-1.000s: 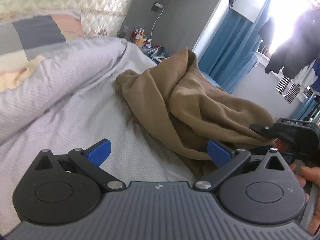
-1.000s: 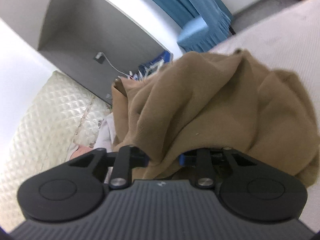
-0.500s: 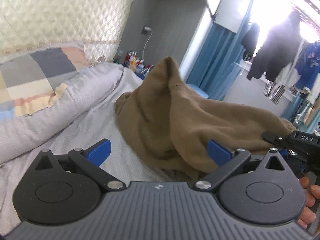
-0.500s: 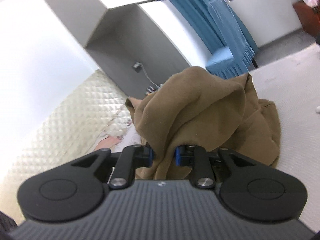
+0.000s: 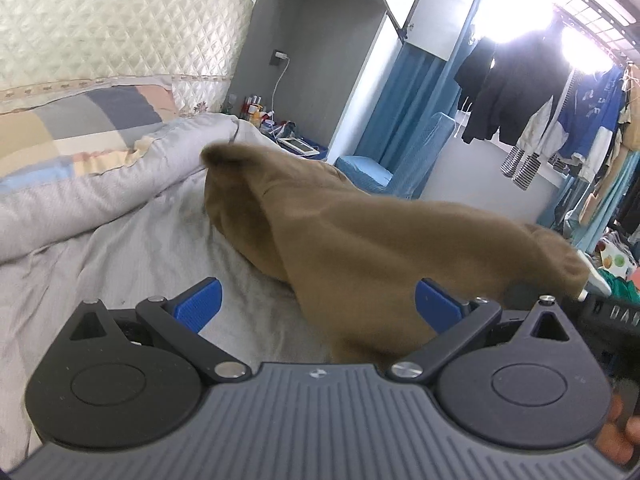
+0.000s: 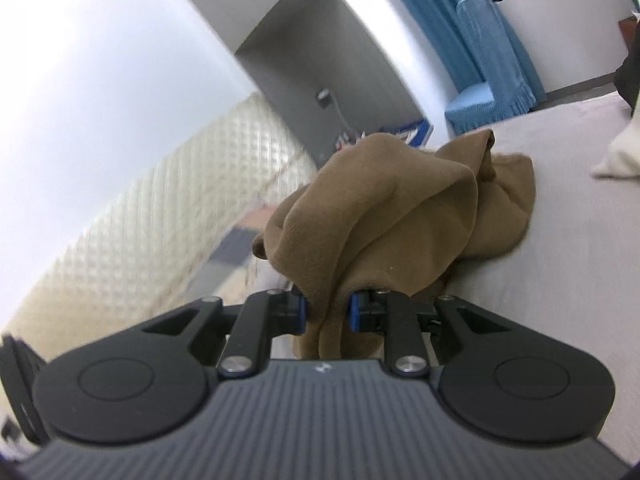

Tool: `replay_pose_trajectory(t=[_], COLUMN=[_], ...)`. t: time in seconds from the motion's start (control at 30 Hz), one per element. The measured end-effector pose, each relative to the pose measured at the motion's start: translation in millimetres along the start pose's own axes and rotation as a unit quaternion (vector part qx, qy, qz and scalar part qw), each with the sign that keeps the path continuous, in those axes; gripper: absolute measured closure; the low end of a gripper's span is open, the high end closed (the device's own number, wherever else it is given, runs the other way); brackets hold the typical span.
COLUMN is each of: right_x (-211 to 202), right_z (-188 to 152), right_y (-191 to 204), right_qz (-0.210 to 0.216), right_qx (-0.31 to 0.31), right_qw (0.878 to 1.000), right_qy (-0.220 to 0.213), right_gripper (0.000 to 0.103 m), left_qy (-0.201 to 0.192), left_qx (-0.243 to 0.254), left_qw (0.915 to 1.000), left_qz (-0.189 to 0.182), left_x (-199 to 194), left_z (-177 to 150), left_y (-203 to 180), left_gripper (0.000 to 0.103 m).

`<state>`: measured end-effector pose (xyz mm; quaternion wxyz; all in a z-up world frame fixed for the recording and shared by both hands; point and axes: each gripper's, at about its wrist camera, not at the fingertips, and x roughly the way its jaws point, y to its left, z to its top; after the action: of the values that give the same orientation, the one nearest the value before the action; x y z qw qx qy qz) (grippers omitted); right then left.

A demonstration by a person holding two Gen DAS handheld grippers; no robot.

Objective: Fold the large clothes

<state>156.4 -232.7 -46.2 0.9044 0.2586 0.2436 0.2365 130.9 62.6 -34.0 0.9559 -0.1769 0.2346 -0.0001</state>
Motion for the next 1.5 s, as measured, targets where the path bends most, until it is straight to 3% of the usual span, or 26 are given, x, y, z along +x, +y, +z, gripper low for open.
replay_pose_trajectory(t=[0.23, 0.43, 0.57, 0.67, 0.7, 0.83, 0.93, 1.13, 1.3, 1.5], right_x=[2.4, 15.5, 8.6, -6.6, -16.2, -37.7, -26.8, 36.9, 89.9, 118.2], right_z=[-64.1, -103.4, -99.0, -92.3, -93.5, -82.5, -66.0, -24.6, -4.5, -11.8], right_y=[1.9, -16.8, -22.1, -31.4, -34.3, -30.4, -25.2, -43.1, -69.9, -92.7], right_qz=[-0.055, -0.088, -0.101, -0.097, -0.092, -0.1, -0.1, -0.115, -0.149, -0.115], right_qx=[-0.034, 0.002, 0.019, 0.058, 0.066, 0.051, 0.027, 0.042, 0.053, 0.069], right_qw=[0.994, 0.986, 0.983, 0.984, 0.986, 0.993, 0.994, 0.992, 0.986, 0.987], right_qy=[0.088, 0.145, 0.149, 0.135, 0.125, 0.046, 0.022, 0.022, 0.044, 0.083], right_gripper=[0.08, 0.073, 0.065, 0.029, 0.026, 0.026, 0.026, 0.026, 0.027, 0.027], left_qy=[-0.005, 0.025, 0.041, 0.049, 0.049, 0.048, 0.049, 0.056, 0.074, 0.089], left_qx=[0.019, 0.053, 0.033, 0.012, 0.008, 0.005, -0.008, -0.046, -0.071, -0.095], left_qw=[0.9998, 0.9979, 0.9984, 0.9987, 0.9987, 0.9988, 0.9987, 0.997, 0.994, 0.9886], left_qz=[0.01, 0.028, 0.019, 0.009, 0.005, -0.003, -0.008, -0.028, -0.038, -0.076], left_x=[-40.5, -43.5, -30.2, -13.9, -8.1, 18.9, 44.1, 93.4, 132.7, 177.7], left_z=[-42.8, -80.6, -85.9, -79.9, -78.0, -61.7, -47.3, -28.9, -33.1, -53.4], left_y=[6.2, 17.7, 29.4, 36.2, 38.2, 41.3, 45.6, 62.7, 80.7, 99.8], left_gripper=[0.0, 0.0, 0.0, 0.0, 0.0, 0.0, 0.0, 0.0, 0.0, 0.003])
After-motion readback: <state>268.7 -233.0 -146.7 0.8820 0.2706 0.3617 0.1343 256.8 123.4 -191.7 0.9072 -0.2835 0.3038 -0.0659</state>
